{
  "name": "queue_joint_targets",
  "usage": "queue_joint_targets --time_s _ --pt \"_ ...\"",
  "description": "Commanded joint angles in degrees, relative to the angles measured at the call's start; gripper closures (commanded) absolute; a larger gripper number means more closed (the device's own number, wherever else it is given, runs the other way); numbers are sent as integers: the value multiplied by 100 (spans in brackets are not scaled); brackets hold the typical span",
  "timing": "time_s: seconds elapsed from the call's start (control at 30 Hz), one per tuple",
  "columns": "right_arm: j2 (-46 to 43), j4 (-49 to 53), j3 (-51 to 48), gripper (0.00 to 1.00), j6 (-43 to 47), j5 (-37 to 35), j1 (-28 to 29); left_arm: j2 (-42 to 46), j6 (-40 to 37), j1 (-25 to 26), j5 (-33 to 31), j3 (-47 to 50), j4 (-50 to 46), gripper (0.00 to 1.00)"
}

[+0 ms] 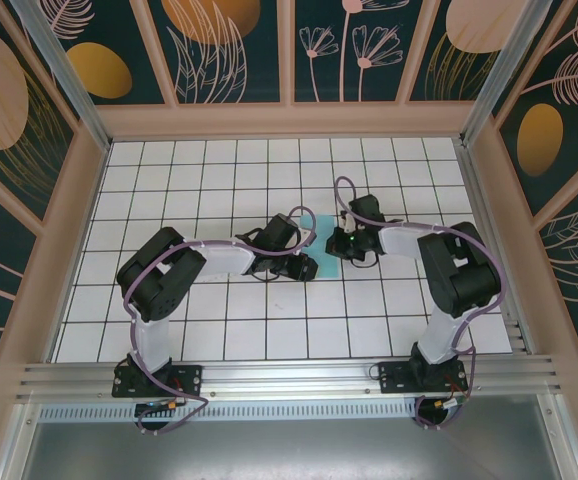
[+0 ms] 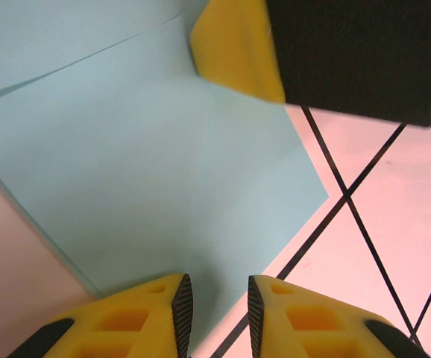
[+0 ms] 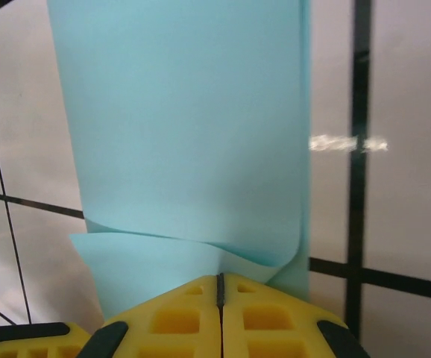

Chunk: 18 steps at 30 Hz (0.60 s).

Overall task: Fold a paper plane with a square sheet of paper (fold left side to right side)
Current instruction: Fold the triangle a second time at the center of the table.

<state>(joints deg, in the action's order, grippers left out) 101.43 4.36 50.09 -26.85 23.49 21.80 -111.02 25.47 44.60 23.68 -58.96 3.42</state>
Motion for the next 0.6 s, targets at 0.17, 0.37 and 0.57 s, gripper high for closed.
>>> queue_joint_targets --time_s 0.17,0.37,0.57 --pt "-23 62 -148 92 259 -571 -439 -407 -104 18 -268 205 -801 70" --pt "118 52 -157 92 189 -397 -419 -123 -181 -34 -61 38 -884 68" --pt "94 99 -131 92 173 -373 -414 228 -275 -71 198 -619 -1122 63"
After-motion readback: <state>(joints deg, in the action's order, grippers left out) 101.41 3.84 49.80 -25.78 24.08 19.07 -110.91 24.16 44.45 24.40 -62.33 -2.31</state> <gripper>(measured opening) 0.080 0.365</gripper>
